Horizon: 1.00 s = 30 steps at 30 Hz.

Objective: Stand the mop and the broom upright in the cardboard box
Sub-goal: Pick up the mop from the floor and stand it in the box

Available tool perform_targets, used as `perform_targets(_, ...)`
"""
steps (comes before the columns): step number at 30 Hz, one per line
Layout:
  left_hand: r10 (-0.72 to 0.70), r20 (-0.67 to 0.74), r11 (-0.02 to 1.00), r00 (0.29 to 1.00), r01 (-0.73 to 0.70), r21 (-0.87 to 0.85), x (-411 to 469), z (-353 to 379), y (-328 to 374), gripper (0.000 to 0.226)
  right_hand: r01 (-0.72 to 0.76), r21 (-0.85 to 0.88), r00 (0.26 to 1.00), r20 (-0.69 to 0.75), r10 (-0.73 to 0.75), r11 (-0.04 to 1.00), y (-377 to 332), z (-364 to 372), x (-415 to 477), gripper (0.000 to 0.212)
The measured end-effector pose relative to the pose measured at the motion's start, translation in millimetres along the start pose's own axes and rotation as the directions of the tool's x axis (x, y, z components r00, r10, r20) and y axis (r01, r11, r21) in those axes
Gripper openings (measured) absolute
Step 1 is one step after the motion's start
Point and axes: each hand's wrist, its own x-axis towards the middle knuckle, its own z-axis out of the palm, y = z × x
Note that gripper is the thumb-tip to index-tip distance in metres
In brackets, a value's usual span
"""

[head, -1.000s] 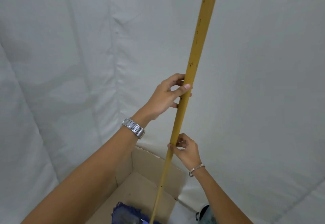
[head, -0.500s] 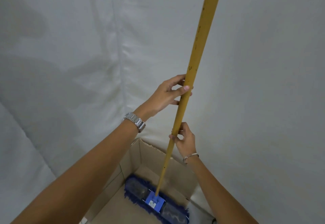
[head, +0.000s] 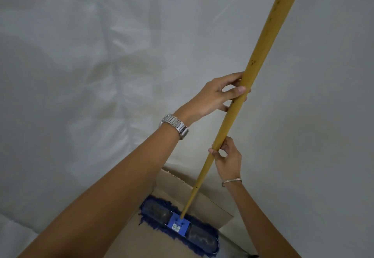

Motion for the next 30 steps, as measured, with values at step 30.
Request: perform_targets(30,0.016,-0.491,1.000,0.871,-0.012,0.010,113.1,-5.5,-67.7,0.033,-0.230,0.024,0.973,0.019,0.230,0.973,52.6,24.5,113.4,0.039)
